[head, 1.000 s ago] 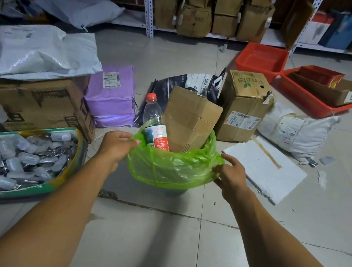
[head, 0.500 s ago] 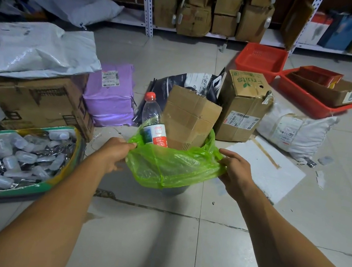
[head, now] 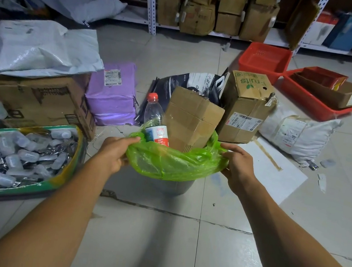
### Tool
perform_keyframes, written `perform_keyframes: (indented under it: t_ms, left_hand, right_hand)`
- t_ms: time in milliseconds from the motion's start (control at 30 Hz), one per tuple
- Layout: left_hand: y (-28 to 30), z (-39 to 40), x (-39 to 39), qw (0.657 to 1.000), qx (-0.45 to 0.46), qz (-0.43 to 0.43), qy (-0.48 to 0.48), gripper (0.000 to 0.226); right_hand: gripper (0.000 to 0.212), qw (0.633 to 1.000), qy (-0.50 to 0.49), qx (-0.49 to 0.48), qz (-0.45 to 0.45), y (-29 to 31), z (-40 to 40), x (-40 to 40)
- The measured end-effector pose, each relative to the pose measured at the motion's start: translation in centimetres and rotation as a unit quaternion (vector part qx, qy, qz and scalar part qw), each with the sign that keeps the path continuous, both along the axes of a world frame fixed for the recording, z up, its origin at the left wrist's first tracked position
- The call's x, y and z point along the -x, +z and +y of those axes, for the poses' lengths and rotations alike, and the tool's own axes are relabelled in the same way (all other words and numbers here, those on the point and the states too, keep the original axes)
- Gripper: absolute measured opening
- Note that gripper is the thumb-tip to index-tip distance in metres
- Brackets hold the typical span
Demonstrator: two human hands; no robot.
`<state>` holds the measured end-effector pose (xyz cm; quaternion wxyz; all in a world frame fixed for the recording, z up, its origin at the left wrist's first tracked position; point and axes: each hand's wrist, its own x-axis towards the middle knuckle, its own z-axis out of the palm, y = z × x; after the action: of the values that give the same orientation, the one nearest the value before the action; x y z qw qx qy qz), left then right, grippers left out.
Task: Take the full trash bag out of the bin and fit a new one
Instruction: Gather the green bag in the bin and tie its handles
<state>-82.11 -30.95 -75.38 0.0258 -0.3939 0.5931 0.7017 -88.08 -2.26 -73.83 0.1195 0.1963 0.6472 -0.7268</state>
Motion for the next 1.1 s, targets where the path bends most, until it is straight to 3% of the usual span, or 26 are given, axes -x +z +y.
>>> perform_keyframes:
  t_ms: [267,400,500,700,1000,1100]
  left_hand:
    - [2.2,-1.3,2.4,0.993,-0.036,0.071,0.092,0.026]
    - [2.7,-0.4,4.1,0.999,0.037,0.0,0.034,0.004]
    - [3.2,-0.8,4.7,0.995,0.066,-0.075,-0.031,0.016]
    - [4.9,-0.8,6.5,0.982,0.0,-0.118,-0.148,0.018]
    - [5.7,-0.5,6.9,0.983,-0.065,-0.111,-0.13,0.013]
    - [5.9,-1.6,7.1,0.993,-0.031,-0.089,-0.075,0.015]
  right_hand:
    - [0.037,1.0,-0.003,-0.019,-0.011,2.1,-0.2,2.1]
    - [0.034,1.0,0.005,-0.008,-0.027,2.5,-1.1,3.4]
    - [0.032,0.998,0.02,0.007,-0.052,3.0,-1.1,4.3]
    - [0.023,0.996,0.028,0.009,-0.082,3.3,-1.0,6.1]
    - [0.007,0.99,0.041,0.01,-0.132,4.4,-1.7,6.6]
    - [0.023,0.993,-0.007,-0.026,-0.116,4.1,-1.2,7.6]
